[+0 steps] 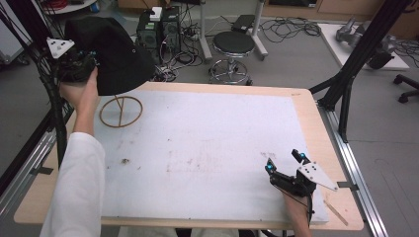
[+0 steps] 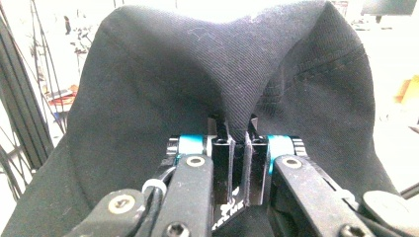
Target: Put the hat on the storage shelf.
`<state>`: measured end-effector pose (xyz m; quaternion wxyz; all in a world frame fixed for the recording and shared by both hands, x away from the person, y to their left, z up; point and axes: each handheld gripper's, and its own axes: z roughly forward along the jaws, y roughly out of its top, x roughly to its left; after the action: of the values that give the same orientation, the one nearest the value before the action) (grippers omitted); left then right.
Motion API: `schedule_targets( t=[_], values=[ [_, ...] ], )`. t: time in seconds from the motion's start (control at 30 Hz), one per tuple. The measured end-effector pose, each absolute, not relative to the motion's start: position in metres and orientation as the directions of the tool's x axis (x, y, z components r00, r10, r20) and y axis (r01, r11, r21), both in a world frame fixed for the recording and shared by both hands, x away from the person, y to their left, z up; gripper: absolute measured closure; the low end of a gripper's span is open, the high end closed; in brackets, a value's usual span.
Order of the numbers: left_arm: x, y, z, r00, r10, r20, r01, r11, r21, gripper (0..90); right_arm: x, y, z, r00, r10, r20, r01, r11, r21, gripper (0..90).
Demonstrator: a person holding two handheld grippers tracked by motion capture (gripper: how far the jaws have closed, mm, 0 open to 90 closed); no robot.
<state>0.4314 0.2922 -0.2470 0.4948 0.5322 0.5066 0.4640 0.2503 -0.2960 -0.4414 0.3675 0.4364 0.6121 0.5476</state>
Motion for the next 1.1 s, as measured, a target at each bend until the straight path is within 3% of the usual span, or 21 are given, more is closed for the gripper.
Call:
schedule_targets(
  t=[0.77, 1.03, 1.1],
  values=[
    [0.419, 0.307, -0.264, 0.049, 0.997, -0.066, 0.121, 0.059, 0.991, 81.7, 0.25, -0.296, -0.441, -0.341, 0.939, 0.041, 0.138, 0.007, 0.99, 6.4],
    [0.414, 0.312, -0.265, 0.057, 0.995, -0.08, 0.112, 0.073, 0.991, 73.9, 0.249, -0.292, -0.439, -0.333, 0.943, -0.001, 0.115, 0.041, 0.992, 6.4],
    [0.413, 0.313, -0.265, 0.051, 0.995, -0.084, 0.107, 0.078, 0.991, 60.5, 0.249, -0.292, -0.439, -0.325, 0.946, 0.002, 0.112, 0.036, 0.993, 6.4]
  ],
)
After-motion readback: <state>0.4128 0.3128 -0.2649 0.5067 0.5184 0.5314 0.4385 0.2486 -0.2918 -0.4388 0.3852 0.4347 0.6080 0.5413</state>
